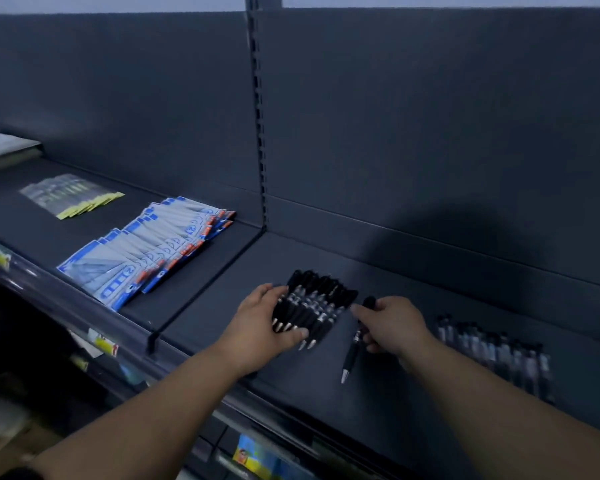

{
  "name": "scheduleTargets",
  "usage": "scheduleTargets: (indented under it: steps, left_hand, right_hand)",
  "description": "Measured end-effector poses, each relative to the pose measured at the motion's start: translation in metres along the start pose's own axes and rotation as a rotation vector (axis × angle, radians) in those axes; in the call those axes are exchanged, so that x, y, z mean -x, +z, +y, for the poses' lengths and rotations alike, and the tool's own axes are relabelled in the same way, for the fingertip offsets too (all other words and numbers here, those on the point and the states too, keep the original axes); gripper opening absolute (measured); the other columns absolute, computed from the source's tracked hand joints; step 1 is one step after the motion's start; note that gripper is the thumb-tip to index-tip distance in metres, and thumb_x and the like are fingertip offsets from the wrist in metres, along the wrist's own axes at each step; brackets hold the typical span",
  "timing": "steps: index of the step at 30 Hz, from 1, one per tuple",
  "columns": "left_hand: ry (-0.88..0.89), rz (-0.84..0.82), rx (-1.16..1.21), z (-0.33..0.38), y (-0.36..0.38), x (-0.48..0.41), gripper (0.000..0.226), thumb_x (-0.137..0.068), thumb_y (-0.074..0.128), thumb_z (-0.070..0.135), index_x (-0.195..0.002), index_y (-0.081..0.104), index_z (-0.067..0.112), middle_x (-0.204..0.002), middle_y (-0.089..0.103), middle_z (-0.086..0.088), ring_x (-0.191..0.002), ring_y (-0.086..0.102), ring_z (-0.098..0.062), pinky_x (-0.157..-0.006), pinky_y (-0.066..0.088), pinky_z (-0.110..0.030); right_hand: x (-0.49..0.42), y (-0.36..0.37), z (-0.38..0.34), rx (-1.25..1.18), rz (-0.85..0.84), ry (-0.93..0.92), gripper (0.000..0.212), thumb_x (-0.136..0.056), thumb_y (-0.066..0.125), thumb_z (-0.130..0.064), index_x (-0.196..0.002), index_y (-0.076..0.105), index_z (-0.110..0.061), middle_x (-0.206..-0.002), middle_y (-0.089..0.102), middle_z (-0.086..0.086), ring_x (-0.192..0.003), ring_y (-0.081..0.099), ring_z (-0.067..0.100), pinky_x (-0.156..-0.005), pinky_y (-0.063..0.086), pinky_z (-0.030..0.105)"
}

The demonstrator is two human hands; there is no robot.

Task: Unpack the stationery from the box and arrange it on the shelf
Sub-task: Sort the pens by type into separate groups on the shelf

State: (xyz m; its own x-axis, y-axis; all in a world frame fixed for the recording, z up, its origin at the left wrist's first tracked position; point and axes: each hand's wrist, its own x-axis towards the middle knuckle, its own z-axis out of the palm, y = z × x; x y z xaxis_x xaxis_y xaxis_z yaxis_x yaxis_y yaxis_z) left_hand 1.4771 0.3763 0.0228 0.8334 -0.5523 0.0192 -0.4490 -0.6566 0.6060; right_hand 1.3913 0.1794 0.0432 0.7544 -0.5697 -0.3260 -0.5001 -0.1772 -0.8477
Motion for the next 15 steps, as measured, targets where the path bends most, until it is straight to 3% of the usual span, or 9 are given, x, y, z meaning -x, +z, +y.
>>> scheduleTargets:
  steps: [3,6,8,11,15]
  left_hand:
    - [0.026,-0.132,0.047,-0.013,-0.001,-0.006,0.097,-0.073,0.074,0.052,-0.151,0.021,0.027,-0.157,0.015,0.003,-0.144,0.016,-0.011,-0.113,0.014,-0.019]
    - [0.085,-0.192,0.059,-0.019,-0.001,-0.014,0.102,-0.071,0.076,0.052,-0.151,0.018,0.027,-0.158,0.015,0.004,-0.144,0.014,-0.008,-0.112,0.011,-0.015]
    - [0.128,-0.227,0.052,-0.022,-0.003,-0.018,0.105,-0.069,0.079,0.049,-0.151,0.018,0.026,-0.157,0.016,0.005,-0.143,0.015,-0.006,-0.108,0.009,-0.010]
    - [0.169,-0.281,0.009,-0.026,-0.006,-0.023,0.112,-0.063,0.083,0.048,-0.151,0.016,0.026,-0.158,0.011,0.006,-0.144,0.012,-0.007,-0.113,0.009,-0.013]
    - [0.161,-0.299,-0.005,-0.028,-0.005,-0.025,0.114,-0.060,0.085,0.048,-0.151,0.019,0.025,-0.159,0.008,0.007,-0.144,0.012,-0.007,-0.116,0.012,-0.017]
  right_hand:
    - [-0.009,0.016,-0.004,0.005,0.041,0.031,0.036,-0.088,0.068,-0.021,-0.113,0.060,0.003,-0.071,0.067,0.010,-0.050,0.063,0.014,-0.051,0.057,0.030]
    - [-0.010,0.023,-0.004,0.019,0.075,0.030,0.077,-0.080,0.076,-0.018,-0.144,0.035,-0.009,-0.083,0.069,0.011,-0.059,0.067,0.017,-0.054,0.058,0.030]
    - [-0.006,0.023,-0.003,0.107,0.072,-0.022,0.090,-0.068,0.085,-0.022,-0.144,0.037,-0.015,-0.091,0.068,0.008,-0.072,0.068,0.018,-0.066,0.058,0.032]
    - [0.005,0.022,-0.003,0.384,-0.025,-0.074,0.099,-0.055,0.092,-0.032,-0.141,0.043,-0.020,-0.105,0.060,-0.003,-0.091,0.064,0.013,-0.081,0.048,0.023]
    - [0.014,0.024,-0.009,0.567,-0.082,-0.160,0.097,-0.058,0.090,-0.037,-0.141,0.043,-0.019,-0.117,0.043,-0.001,-0.107,0.057,0.015,-0.094,0.043,0.018]
